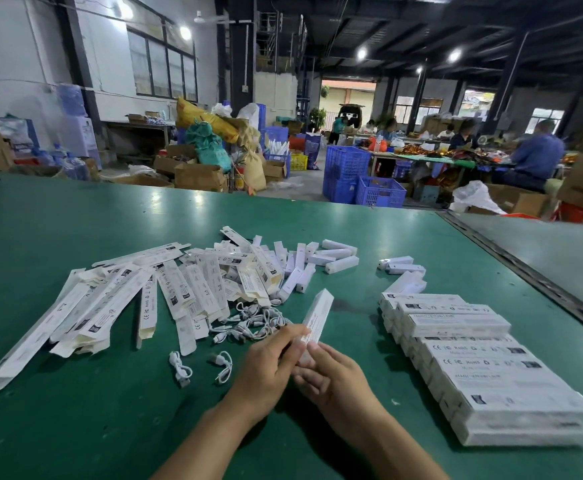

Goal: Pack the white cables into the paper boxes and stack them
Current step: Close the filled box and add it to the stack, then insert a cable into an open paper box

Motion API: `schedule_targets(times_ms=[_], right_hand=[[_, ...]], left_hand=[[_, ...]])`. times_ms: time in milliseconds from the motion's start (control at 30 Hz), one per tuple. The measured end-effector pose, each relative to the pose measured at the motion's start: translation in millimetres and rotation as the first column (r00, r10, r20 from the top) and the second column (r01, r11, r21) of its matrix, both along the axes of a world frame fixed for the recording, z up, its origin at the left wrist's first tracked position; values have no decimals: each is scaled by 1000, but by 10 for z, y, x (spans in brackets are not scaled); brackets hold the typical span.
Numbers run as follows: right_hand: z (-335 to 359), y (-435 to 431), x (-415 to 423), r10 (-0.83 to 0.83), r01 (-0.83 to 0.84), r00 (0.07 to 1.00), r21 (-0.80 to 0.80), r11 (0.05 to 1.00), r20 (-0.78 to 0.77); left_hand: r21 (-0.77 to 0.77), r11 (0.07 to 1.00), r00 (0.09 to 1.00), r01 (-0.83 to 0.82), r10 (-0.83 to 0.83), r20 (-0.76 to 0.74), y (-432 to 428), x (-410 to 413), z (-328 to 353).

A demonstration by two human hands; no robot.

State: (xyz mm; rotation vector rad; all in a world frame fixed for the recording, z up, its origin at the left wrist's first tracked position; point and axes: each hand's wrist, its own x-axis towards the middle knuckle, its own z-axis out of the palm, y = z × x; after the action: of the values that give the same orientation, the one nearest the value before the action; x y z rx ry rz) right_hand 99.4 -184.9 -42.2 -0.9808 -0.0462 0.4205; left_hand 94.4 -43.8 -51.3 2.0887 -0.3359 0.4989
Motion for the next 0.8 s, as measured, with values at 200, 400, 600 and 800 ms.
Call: schedule_targets(times_ms=[200, 400, 600, 800], right_hand=[[60, -136, 7, -419, 415, 898, 60, 908, 137], [122, -326, 66, -764, 762, 645, 62, 645, 12], [140, -452, 121, -792, 806, 591, 105, 582, -150], [82, -551, 146, -697, 742, 670, 211, 636, -256]], left_hand=[[-133, 991, 985, 30, -52, -165, -30, -40, -70], [-138, 989, 979, -48, 19, -201, 22, 33, -110], [-118, 991, 982, -66, 43, -184, 21, 18, -108], [-101, 980, 979, -172, 158, -130, -31, 99, -112]])
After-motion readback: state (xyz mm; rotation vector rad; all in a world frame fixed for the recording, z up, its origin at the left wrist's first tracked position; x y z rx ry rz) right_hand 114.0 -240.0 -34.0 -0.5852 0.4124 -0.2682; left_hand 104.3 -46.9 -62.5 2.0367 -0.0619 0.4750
